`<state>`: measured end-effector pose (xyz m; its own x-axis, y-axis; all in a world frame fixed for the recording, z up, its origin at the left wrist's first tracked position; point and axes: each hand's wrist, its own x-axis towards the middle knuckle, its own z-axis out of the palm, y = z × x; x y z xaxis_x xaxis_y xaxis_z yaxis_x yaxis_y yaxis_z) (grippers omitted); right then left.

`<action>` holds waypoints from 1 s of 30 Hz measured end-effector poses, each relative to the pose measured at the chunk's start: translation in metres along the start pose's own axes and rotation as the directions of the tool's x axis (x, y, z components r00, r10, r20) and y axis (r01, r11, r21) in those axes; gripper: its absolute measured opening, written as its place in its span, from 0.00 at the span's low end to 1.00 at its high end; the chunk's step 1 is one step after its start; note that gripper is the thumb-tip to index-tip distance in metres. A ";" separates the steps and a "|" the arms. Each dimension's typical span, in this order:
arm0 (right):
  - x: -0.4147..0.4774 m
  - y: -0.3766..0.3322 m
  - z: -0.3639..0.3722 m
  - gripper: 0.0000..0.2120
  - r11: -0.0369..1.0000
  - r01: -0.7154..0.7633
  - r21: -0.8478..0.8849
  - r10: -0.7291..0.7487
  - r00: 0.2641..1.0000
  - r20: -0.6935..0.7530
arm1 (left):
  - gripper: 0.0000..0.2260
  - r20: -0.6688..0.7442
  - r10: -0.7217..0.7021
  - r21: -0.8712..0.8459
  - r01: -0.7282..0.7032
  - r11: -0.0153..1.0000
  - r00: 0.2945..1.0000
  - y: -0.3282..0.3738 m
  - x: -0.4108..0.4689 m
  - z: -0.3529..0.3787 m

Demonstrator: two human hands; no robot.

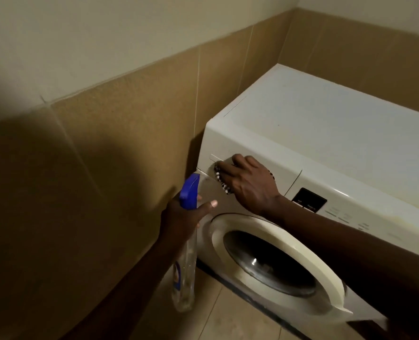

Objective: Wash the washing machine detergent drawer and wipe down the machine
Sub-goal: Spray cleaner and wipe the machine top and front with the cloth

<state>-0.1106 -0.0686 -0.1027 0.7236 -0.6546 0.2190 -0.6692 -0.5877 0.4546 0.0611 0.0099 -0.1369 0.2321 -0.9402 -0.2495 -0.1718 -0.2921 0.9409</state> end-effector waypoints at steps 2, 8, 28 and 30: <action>0.005 -0.004 0.003 0.15 1.000 -0.030 -0.007 0.029 0.999 -0.028 | 0.21 -0.021 -0.002 -0.041 0.001 0.999 1.000 -0.009 0.012 0.002; -0.014 -0.009 -0.002 0.17 0.973 -0.183 0.140 0.218 0.929 -0.298 | 0.25 0.005 0.136 0.064 -0.136 0.989 0.991 -0.037 0.044 0.001; 0.024 -0.038 0.067 0.25 0.981 -0.188 -0.041 0.148 0.874 -0.462 | 0.11 0.021 0.367 -0.205 -0.356 0.912 0.930 -0.063 0.072 -0.003; 0.049 -0.049 0.072 0.23 0.980 -0.187 -0.073 0.146 0.913 -0.382 | 0.11 0.005 0.357 -0.206 -0.349 0.914 0.934 -0.064 0.070 -0.007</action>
<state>-0.0546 -0.1059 -0.1764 0.6273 -0.5014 0.5959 -0.7787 -0.4185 0.4675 0.0954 -0.0363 -0.2130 0.1506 -0.9833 0.1022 -0.0408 0.0971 0.9944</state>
